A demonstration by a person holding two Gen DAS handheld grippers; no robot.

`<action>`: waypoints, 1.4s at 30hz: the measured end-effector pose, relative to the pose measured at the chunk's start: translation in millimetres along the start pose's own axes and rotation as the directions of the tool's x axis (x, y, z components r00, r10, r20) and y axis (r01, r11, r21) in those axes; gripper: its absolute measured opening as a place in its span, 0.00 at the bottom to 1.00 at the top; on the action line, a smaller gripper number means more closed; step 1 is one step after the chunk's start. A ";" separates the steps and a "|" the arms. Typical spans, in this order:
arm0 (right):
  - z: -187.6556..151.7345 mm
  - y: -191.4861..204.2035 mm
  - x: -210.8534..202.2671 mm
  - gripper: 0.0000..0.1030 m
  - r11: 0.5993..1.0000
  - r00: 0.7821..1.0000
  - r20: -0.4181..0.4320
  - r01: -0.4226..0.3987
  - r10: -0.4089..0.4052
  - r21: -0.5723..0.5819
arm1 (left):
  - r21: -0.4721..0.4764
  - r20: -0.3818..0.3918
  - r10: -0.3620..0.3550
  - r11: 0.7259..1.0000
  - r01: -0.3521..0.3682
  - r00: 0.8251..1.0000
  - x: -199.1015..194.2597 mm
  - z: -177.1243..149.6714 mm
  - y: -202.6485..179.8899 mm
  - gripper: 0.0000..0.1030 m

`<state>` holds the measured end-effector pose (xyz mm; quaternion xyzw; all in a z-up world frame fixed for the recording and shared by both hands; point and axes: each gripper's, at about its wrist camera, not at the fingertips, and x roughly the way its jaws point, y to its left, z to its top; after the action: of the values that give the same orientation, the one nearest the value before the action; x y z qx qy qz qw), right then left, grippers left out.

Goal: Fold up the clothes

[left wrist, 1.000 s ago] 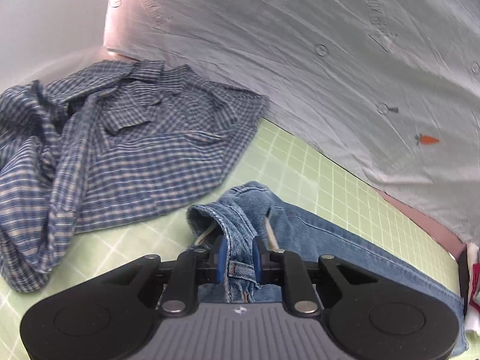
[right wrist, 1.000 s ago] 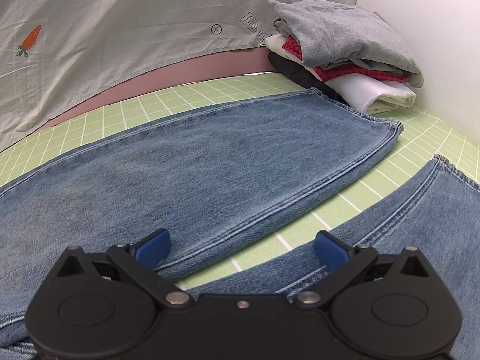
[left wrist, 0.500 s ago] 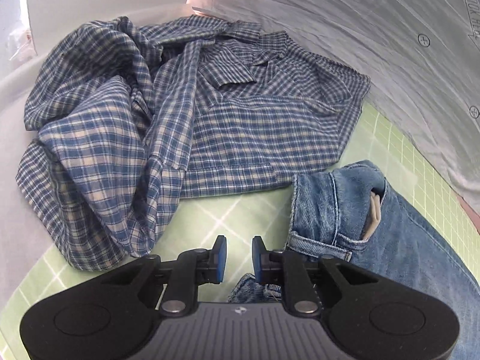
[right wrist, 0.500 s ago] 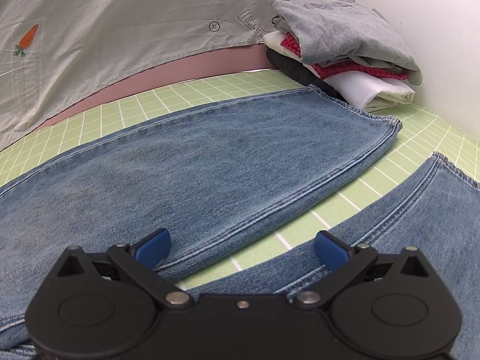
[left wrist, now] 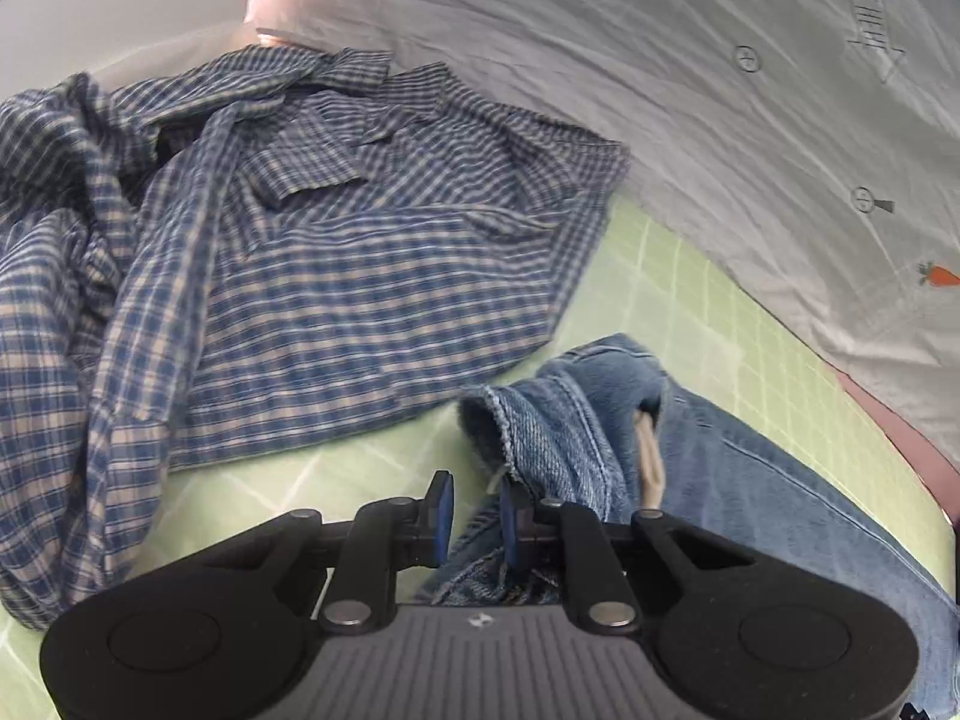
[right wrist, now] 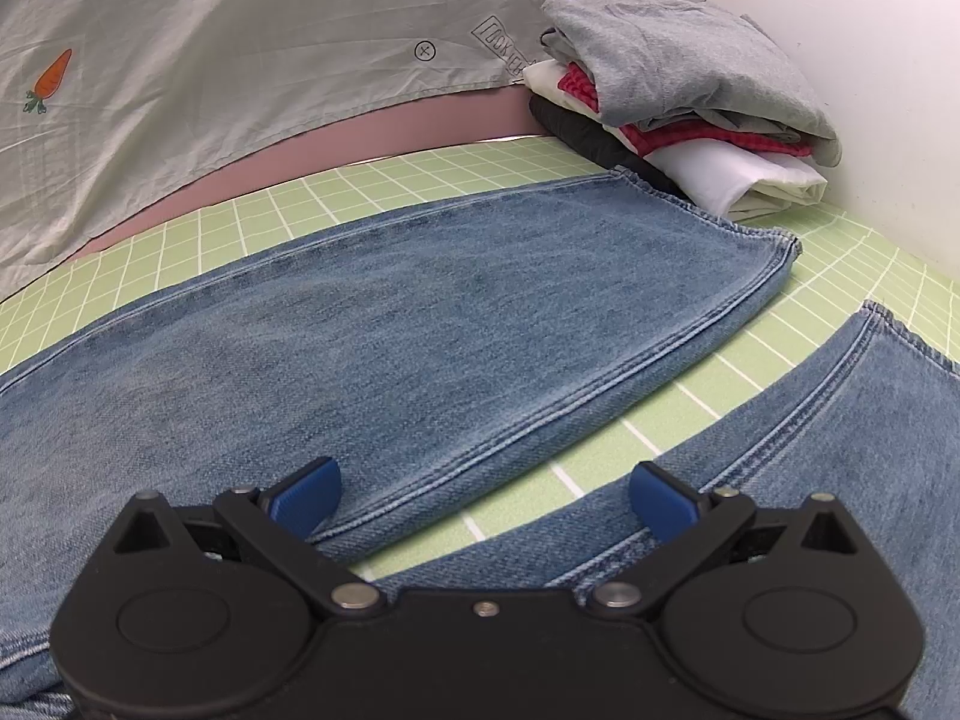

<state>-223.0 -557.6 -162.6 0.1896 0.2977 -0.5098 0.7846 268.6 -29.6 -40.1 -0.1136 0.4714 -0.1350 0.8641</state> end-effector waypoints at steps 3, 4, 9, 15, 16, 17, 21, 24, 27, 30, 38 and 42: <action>-0.2 0.2 -0.2 1.00 1.000 1.000 0.002 0.001 -0.001 0.001 | 0.061 -0.004 -0.032 0.998 0.032 0.999 1.2 -5.3 -24.8 0.17; -0.1 0.0 -0.2 1.00 1.000 1.000 0.003 0.001 -0.001 0.001 | 0.085 -0.008 -0.034 0.996 0.034 0.999 3.0 -8.7 -32.3 0.20; 0.0 -0.4 -0.2 1.00 1.000 1.000 0.003 0.000 0.000 0.000 | 0.210 -0.010 0.101 0.973 -0.097 0.995 14.9 -24.1 -55.7 0.35; -0.4 -0.1 -0.3 1.00 1.000 1.000 0.007 0.000 0.000 0.000 | 0.209 -0.008 0.133 0.970 -0.128 0.991 16.8 -23.3 -46.6 0.43; -0.7 0.1 -0.5 1.00 1.000 1.000 0.009 0.001 -0.001 0.000 | 0.206 -0.013 0.124 0.971 -0.119 0.992 18.5 -22.5 -45.7 0.43; -1.0 0.3 -0.6 1.00 1.000 1.000 0.011 0.001 -0.001 0.000 | 0.201 -0.019 0.114 0.974 -0.108 0.993 19.5 -22.4 -45.1 0.43; -1.3 0.4 -0.8 1.00 1.000 1.000 0.013 0.001 -0.001 0.001 | 0.163 -0.051 0.064 0.985 -0.055 0.997 23.5 -21.9 -42.2 0.25; -1.2 0.1 -0.7 1.00 1.000 1.000 0.013 0.001 -0.001 0.000 | 0.172 -0.049 0.039 0.985 -0.030 0.998 20.9 -20.6 -44.7 0.05; -1.4 0.2 -0.9 1.00 1.000 1.000 0.013 0.001 -0.001 0.000 | 0.226 0.032 0.104 0.968 -0.109 0.994 5.2 -9.4 -47.2 0.04; -1.5 0.5 -1.2 1.00 1.000 1.000 0.012 0.001 -0.001 0.000 | 0.269 0.125 0.175 0.941 -0.203 0.977 -12.6 4.0 -48.8 0.04; -1.6 -0.2 -1.0 1.00 1.000 1.000 0.015 0.000 0.000 -0.001 | 0.189 0.099 0.289 0.934 -0.303 0.952 3.3 34.9 -6.2 0.12; -1.3 0.1 -1.2 1.00 1.000 1.000 0.014 0.001 -0.001 0.000 | 0.164 0.116 0.269 0.944 -0.285 0.956 -13.6 31.9 0.4 0.24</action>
<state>-223.6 -555.9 -162.8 0.1858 0.2925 -0.5113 0.7865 288.6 -22.3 -12.7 0.0258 0.4282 -0.0484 0.9020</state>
